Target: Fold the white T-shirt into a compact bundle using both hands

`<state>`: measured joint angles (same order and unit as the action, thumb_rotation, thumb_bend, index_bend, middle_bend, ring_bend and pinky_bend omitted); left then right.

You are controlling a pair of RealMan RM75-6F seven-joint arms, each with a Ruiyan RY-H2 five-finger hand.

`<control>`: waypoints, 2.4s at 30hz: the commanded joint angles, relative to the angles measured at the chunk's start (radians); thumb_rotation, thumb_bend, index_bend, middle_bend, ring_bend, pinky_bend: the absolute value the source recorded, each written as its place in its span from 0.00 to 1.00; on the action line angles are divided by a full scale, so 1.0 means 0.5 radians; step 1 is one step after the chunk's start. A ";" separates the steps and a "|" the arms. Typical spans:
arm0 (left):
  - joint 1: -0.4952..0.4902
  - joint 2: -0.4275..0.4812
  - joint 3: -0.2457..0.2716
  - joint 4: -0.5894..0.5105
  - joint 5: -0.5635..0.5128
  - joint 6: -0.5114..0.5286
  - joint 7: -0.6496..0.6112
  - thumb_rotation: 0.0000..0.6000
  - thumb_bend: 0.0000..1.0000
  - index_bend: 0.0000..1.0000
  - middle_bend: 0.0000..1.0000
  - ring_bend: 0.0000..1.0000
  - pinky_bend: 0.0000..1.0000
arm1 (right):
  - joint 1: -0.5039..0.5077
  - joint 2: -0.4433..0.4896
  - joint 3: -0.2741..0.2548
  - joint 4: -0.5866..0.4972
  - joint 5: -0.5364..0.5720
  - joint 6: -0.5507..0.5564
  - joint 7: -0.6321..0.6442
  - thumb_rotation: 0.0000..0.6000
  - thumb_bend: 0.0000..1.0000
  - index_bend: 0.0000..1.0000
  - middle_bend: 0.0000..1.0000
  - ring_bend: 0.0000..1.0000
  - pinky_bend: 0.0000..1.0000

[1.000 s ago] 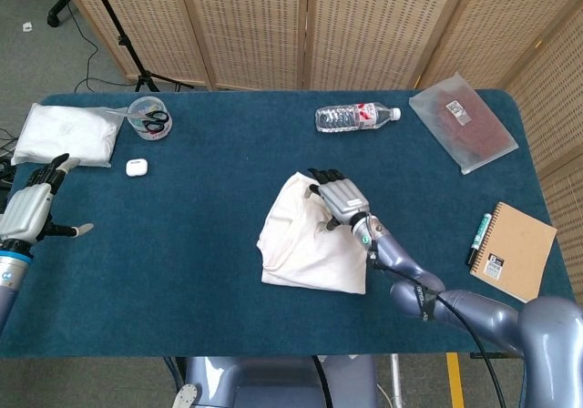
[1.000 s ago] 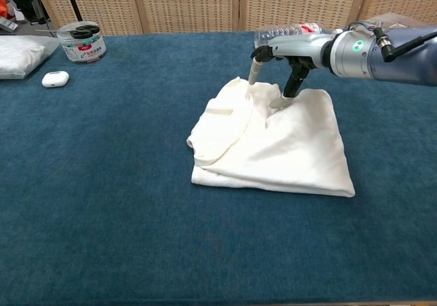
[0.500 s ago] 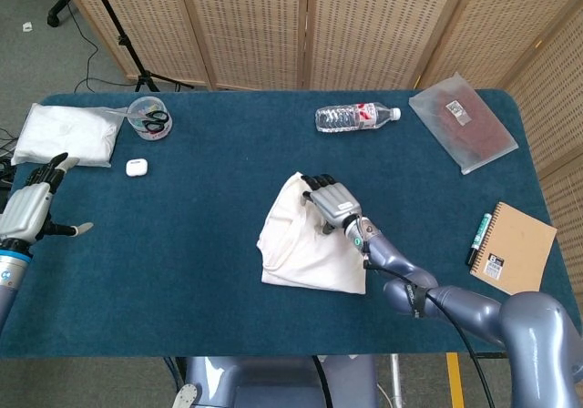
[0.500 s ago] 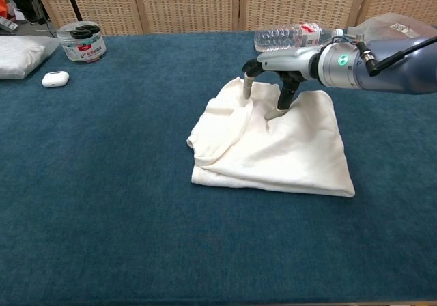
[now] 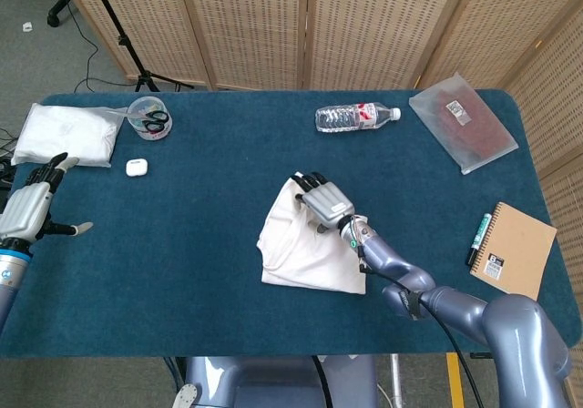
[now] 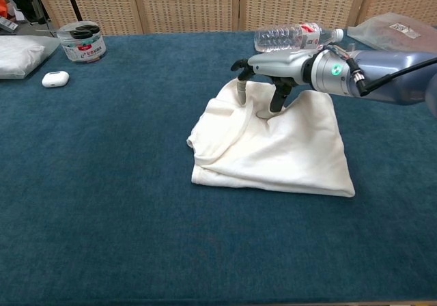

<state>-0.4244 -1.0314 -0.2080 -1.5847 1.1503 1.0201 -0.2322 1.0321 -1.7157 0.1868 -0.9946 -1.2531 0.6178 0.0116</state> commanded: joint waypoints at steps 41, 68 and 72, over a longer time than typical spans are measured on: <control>0.012 0.005 0.009 -0.033 0.029 0.025 0.013 1.00 0.00 0.00 0.00 0.00 0.00 | -0.117 -0.152 -0.038 0.174 -0.434 0.615 0.487 1.00 0.81 0.70 0.00 0.00 0.00; 0.015 0.025 0.002 -0.011 0.039 0.006 -0.061 1.00 0.00 0.00 0.00 0.00 0.00 | -0.034 -0.348 0.113 0.310 -0.169 0.399 -0.037 1.00 0.01 0.00 0.00 0.00 0.00; 0.015 0.023 0.003 -0.011 0.039 0.008 -0.056 1.00 0.00 0.00 0.00 0.00 0.00 | -0.108 -0.242 0.188 0.067 -0.074 0.509 -0.167 1.00 0.00 0.00 0.00 0.00 0.00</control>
<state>-0.4169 -1.0197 -0.2065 -1.5900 1.1700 1.0239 -0.2600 1.0052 -1.8772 0.2503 -0.8904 -1.3293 0.8435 -0.0268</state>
